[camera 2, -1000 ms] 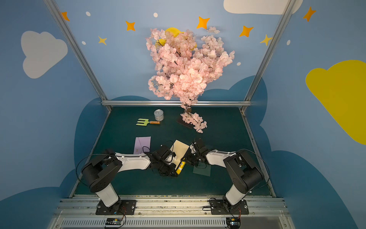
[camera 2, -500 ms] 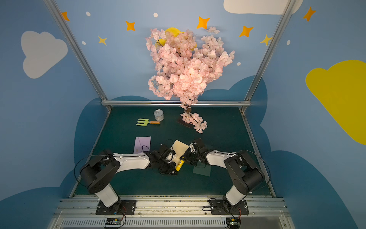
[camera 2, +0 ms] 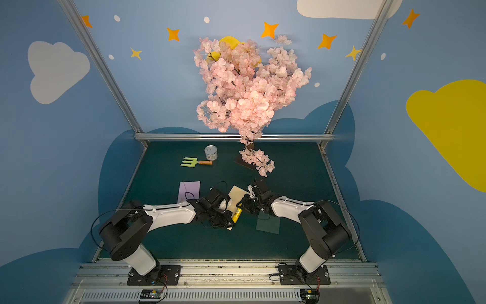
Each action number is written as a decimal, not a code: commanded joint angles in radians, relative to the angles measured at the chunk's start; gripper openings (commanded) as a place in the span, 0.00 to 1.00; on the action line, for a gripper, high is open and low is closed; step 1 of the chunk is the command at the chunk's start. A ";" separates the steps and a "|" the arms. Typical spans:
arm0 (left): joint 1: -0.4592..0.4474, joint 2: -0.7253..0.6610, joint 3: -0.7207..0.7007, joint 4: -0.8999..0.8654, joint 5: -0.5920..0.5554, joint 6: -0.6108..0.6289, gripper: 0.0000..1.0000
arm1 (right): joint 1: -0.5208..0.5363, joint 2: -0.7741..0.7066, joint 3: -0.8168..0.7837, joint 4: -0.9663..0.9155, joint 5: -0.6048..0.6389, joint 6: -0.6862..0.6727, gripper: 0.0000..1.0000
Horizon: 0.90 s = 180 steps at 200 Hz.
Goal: Seal the envelope with a glue stick
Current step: Close the lid of the glue stick.
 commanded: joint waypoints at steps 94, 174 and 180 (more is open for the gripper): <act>0.040 0.151 0.066 0.288 0.077 -0.003 0.02 | 0.098 -0.137 0.048 -0.210 0.035 -0.193 0.00; 0.039 -0.021 0.041 0.190 0.273 0.033 0.02 | 0.041 -0.140 0.105 -0.382 0.145 -0.219 0.00; 0.041 -0.046 0.032 0.174 0.290 0.036 0.03 | 0.035 -0.145 0.113 -0.396 0.145 -0.227 0.00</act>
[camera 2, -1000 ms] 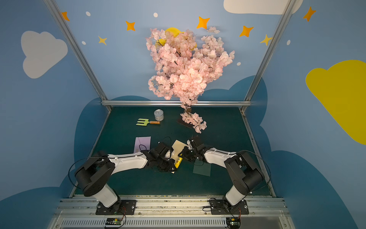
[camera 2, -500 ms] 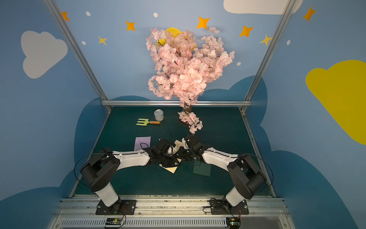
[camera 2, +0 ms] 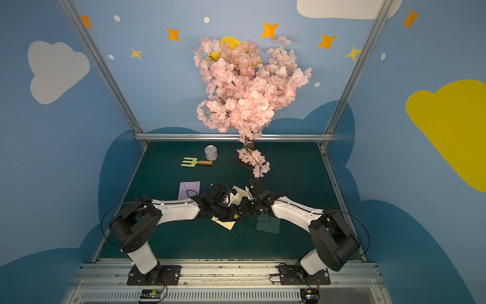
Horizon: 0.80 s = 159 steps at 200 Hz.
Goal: Seal the envelope with a glue stick
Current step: Close the lid of the glue stick.
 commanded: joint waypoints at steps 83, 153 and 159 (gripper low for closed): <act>0.136 -0.431 -0.180 -0.242 0.089 0.081 0.03 | -0.010 -0.012 0.254 -0.508 0.129 -0.206 0.00; 0.215 -0.503 -0.269 -0.226 0.050 0.077 0.03 | 0.162 0.121 0.364 -0.683 0.435 -0.278 0.00; 0.217 -0.500 -0.272 -0.222 0.051 0.076 0.03 | 0.175 0.128 0.359 -0.673 0.448 -0.275 0.00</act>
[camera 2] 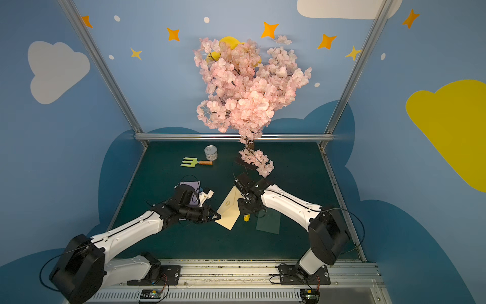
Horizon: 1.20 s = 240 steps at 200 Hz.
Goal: Seal the envelope with a glue stick
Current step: Close the lid of the glue stick.
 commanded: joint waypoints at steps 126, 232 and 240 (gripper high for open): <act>0.010 0.021 -0.028 0.013 -0.003 0.013 0.03 | 0.084 0.005 -0.245 0.163 0.119 0.082 0.00; 0.015 0.033 0.004 -0.040 -0.015 0.040 0.03 | 0.191 -0.198 -0.472 0.199 0.248 0.198 0.00; 0.016 0.036 0.006 -0.040 -0.015 0.040 0.03 | 0.193 -0.200 -0.489 0.213 0.243 0.202 0.00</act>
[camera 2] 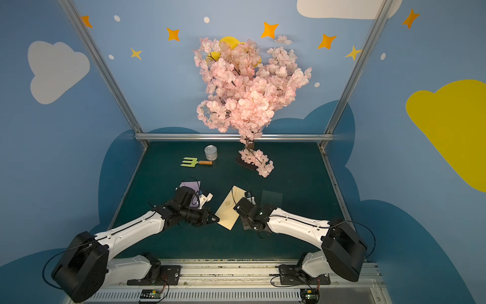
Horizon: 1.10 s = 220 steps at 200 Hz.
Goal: Seal the envelope with a glue stick
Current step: Close the lid of the glue stick.
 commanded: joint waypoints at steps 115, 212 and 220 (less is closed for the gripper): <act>0.019 -0.013 0.021 -0.055 -0.014 0.037 0.03 | 0.051 0.153 -0.105 -0.117 -0.043 0.081 0.00; 0.027 -0.020 0.026 -0.076 -0.017 0.046 0.03 | 0.032 0.135 -0.217 -0.012 -0.149 0.133 0.00; 0.028 -0.021 0.026 -0.079 -0.019 0.045 0.03 | 0.031 0.138 -0.220 -0.008 -0.154 0.133 0.00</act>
